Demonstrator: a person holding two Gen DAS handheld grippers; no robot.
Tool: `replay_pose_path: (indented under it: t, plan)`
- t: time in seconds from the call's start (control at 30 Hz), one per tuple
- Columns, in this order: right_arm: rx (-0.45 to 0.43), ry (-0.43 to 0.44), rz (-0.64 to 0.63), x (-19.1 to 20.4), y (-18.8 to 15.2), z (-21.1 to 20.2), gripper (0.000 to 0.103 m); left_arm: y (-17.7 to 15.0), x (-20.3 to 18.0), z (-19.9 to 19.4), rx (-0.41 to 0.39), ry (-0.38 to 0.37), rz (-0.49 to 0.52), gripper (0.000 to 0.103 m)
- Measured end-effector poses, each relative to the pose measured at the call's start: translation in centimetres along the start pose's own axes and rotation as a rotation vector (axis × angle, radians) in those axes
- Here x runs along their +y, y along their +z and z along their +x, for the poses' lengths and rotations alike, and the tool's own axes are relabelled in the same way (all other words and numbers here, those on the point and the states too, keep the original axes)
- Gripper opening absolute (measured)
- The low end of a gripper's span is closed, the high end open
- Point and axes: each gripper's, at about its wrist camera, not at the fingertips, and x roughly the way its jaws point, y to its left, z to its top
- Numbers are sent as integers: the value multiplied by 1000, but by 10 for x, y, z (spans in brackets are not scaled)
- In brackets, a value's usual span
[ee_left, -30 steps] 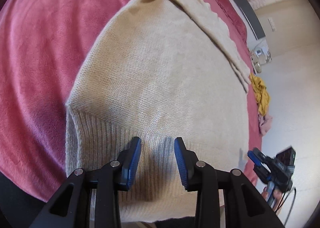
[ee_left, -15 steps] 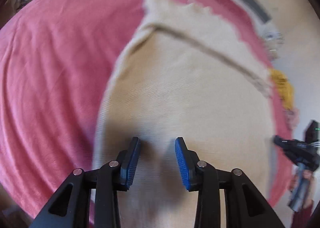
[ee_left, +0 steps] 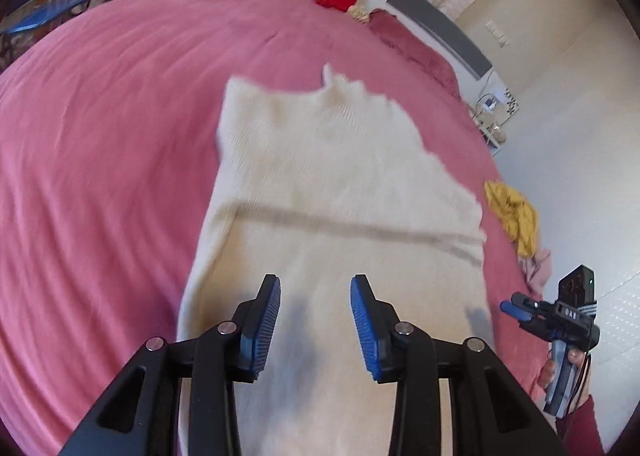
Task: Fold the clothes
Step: 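Grasp the ribbed hem with the left gripper while the right gripper grasps the hem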
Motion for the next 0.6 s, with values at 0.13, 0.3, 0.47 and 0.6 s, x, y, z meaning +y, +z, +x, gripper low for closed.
replay_pose_path:
  t: [0.13,0.3,0.47,0.6]
  plan:
    - [24,130,-42,35,76,38,54,97,-18,36,-11,-61,-90,38]
    - [16,157,-1,52,194,106,56,197,-29,102,18,-69,-102,40]
    - [41,150,48,42,271,159,56,258,-26,184,134,-35,-77,42]
    - [63,74,50,31,306,199,56,272,-31,223,184,-28,-48,42]
